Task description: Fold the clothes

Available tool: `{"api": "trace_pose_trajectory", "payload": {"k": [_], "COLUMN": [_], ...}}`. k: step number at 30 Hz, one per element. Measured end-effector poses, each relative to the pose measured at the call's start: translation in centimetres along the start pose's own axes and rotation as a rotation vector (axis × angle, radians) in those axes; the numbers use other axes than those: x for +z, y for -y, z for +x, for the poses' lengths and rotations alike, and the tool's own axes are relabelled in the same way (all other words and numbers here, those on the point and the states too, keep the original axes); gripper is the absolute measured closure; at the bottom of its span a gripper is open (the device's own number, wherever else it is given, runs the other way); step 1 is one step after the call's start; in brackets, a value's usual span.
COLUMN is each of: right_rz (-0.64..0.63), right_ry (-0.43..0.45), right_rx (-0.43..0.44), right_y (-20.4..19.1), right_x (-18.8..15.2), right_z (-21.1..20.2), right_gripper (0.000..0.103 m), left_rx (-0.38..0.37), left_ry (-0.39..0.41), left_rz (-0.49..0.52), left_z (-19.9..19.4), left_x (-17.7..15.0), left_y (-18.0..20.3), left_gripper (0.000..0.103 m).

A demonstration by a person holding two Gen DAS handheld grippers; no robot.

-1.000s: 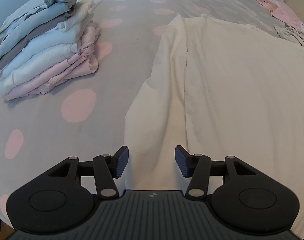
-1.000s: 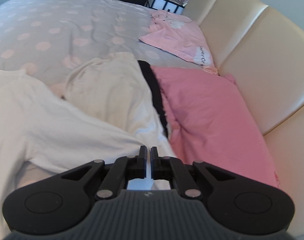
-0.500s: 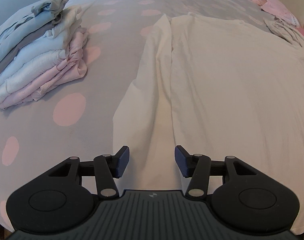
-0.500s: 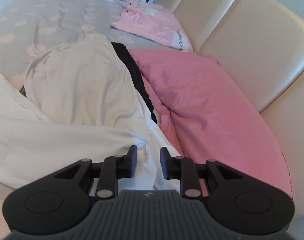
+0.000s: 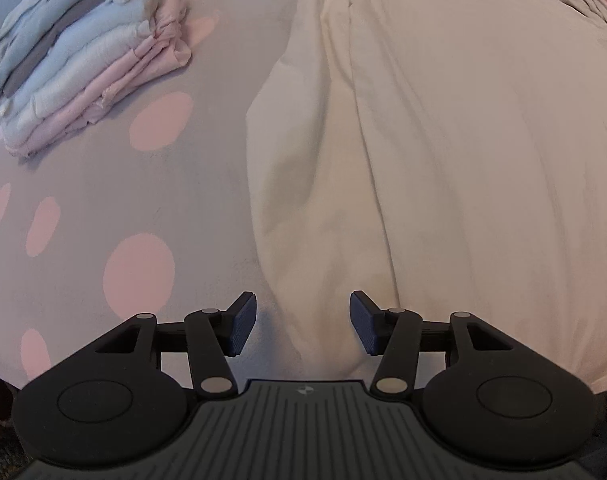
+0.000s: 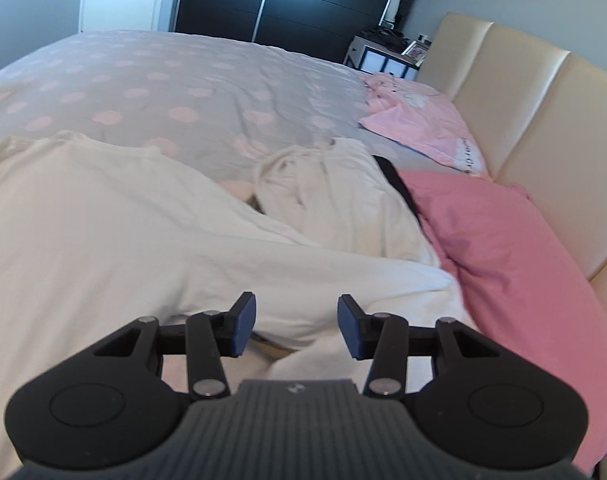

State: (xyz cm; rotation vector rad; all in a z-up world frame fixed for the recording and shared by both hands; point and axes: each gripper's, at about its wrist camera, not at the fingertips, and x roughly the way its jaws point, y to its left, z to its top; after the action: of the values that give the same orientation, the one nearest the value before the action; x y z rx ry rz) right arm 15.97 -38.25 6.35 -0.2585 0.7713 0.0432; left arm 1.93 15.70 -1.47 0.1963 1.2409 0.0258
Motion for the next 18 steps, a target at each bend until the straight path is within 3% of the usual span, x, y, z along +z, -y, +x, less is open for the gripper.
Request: {"api": "trace_pose_trajectory", "payload": {"k": [2,4,5,11,15,18], "right_rz": [0.005,0.025,0.037,0.097,0.036,0.000], "right_ry": [-0.004,-0.007,-0.008,-0.013,0.002,0.016], "right_rx": [0.018,0.047,0.062,0.153,0.177,0.176], "right_y": [-1.1,-2.1,-2.5,-5.3,-7.1,-7.4], "right_x": [-0.1,-0.2,-0.2,-0.5,-0.5,-0.7], "right_z": [-0.1,-0.1,-0.1,-0.2,-0.6,-1.1], "right_gripper": [0.054,0.054,0.054,0.054,0.054,0.054], "left_rx": [0.000,-0.002,-0.001,-0.002,-0.013,0.028], "left_ry": [0.020,0.031,0.029,0.055,0.116,0.129], "left_rz": [0.032,0.065,0.083,0.248,0.335,0.400], "left_z": [-0.9,-1.5,-1.6,-1.2,-0.3,0.8], "left_x": [-0.8,-1.7,-2.1,-4.7,-5.1,-5.0], "left_y": [0.4,0.9,1.2,3.8,5.2,5.7], "left_gripper": [0.058,0.076,0.078,0.078,0.078,0.078]}}
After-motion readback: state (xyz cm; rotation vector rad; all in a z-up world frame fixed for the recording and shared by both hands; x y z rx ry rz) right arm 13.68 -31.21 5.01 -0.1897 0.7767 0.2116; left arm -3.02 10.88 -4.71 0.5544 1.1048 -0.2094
